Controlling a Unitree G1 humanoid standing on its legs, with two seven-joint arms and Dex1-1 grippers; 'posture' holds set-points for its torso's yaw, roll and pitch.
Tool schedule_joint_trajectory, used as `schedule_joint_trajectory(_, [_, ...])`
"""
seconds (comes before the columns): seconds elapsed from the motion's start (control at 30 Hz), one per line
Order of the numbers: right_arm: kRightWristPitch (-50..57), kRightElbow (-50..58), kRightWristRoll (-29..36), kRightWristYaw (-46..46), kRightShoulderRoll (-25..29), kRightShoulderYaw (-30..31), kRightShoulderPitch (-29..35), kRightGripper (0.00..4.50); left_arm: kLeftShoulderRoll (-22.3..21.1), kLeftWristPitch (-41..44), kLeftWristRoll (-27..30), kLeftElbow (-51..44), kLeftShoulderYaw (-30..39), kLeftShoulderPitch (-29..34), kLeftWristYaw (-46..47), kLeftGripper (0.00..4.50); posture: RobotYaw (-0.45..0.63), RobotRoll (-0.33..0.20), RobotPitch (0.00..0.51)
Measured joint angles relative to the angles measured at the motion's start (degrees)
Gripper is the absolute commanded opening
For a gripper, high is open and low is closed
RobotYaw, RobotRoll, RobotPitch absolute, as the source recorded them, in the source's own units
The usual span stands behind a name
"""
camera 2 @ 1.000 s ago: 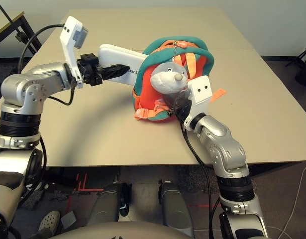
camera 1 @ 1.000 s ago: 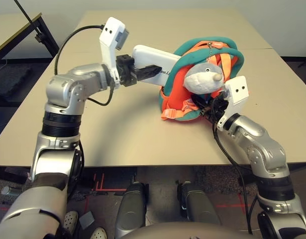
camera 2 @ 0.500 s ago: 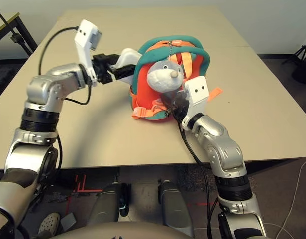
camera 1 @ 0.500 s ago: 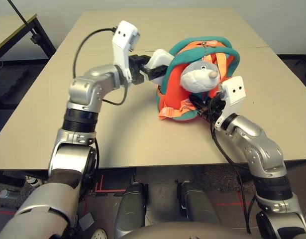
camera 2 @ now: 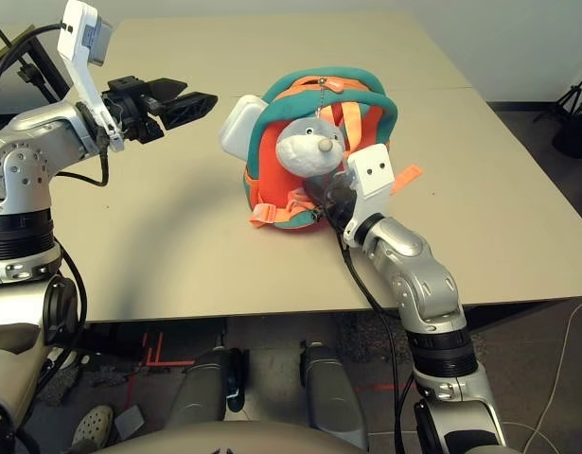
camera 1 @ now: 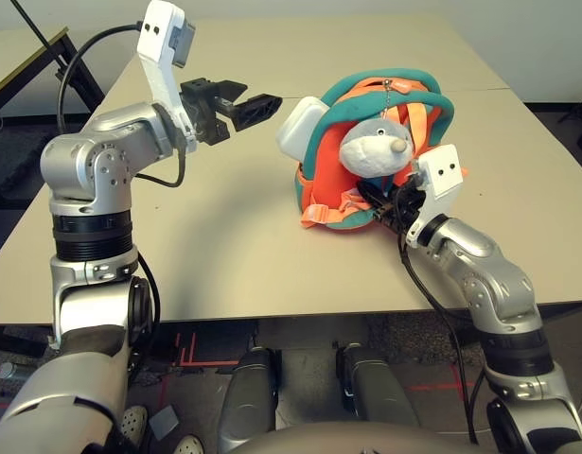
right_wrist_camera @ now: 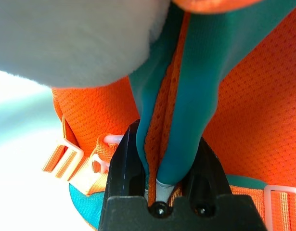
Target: Put the pencil case into the backpack and zip it.
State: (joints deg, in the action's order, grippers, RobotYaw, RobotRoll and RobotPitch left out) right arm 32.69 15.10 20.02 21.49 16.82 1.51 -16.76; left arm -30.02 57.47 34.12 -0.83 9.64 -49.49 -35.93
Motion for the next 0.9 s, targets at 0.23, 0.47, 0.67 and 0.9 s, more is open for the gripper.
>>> schedule_joint_trajectory(0.23, [-0.27, -0.58, 0.0, 0.19, 0.16, 0.02, -0.18, 0.77, 0.63, 0.24, 0.28, -0.49, -1.08, 0.46, 0.0, 4.5, -0.06, 0.0, 0.102])
schedule_joint_trajectory(0.47, [-0.63, -0.62, -0.06, 0.32, 0.28, 0.1, -0.18, 0.77, 1.86, -1.67, -1.01, 1.48, -1.84, 0.41, 1.2, 4.5, -0.06, 0.0, 0.102])
schedule_joint_trajectory(0.67, [-0.81, -0.63, -0.28, 0.52, 0.32, 0.16, -0.17, 0.77, 1.97, -1.89, -0.81, 1.45, -1.86, 0.42, 1.17, 3.12, -0.05, 0.0, 0.102])
schedule_joint_trajectory(0.9, [-0.82, -0.63, -0.77, 0.67, 0.31, 0.19, -0.17, 0.77, 1.95, -1.73, -0.34, 0.72, -1.85, 0.65, 1.15, 0.37, -0.05, 0.0, 0.104])
